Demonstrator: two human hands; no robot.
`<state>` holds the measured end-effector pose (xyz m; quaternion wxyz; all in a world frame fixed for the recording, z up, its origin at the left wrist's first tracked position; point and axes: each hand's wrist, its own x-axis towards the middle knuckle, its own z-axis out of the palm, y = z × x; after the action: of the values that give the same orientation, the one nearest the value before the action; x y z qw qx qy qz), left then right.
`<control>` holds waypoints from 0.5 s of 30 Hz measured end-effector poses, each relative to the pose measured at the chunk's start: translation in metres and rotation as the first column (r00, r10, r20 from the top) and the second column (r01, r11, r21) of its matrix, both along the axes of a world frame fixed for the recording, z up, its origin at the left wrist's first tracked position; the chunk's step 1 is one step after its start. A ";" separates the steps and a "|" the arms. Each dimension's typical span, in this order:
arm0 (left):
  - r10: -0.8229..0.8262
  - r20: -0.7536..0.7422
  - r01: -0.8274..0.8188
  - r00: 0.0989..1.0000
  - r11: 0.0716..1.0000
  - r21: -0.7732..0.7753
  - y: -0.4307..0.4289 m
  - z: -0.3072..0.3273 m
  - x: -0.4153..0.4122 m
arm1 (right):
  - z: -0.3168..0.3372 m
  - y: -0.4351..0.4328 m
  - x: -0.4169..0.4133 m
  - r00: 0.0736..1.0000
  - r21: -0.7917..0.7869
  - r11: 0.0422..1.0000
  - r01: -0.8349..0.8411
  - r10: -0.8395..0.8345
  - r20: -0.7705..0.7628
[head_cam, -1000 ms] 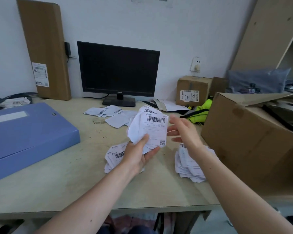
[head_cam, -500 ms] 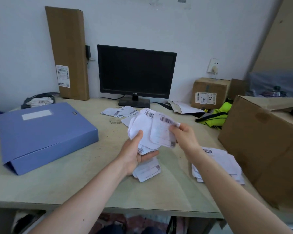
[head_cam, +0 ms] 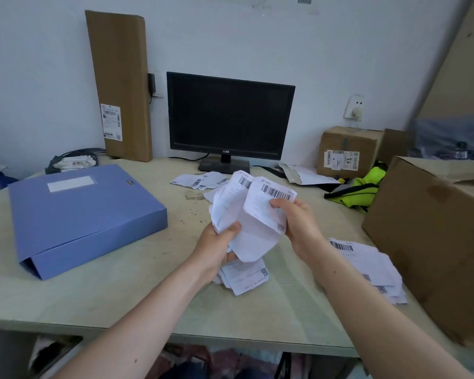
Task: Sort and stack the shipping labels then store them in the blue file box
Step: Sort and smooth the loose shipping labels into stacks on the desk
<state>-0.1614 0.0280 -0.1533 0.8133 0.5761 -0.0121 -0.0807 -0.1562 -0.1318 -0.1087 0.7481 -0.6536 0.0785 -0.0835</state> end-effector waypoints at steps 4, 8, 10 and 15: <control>-0.039 0.009 0.039 0.999 0.999 0.010 0.001 0.000 -0.003 | 0.003 0.003 0.002 0.999 0.014 1.000 0.023 -0.023 0.033; -0.036 -0.001 0.036 0.999 0.999 -0.010 0.005 -0.002 0.000 | 0.007 0.003 0.002 0.978 0.103 0.983 0.151 -0.163 0.127; -0.012 -0.017 0.012 1.000 0.999 -0.033 0.007 -0.003 0.002 | 0.010 0.001 0.002 0.967 0.157 0.970 0.185 -0.209 0.148; 0.134 -0.034 -0.137 0.990 0.986 -0.090 0.015 -0.009 0.007 | 0.009 -0.001 0.002 0.952 0.205 0.956 0.209 -0.247 0.181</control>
<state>-0.1546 0.0426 -0.1618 0.8428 0.5361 0.0350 -0.0326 -0.1541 -0.1325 -0.0997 0.7946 -0.5562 0.0837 -0.2287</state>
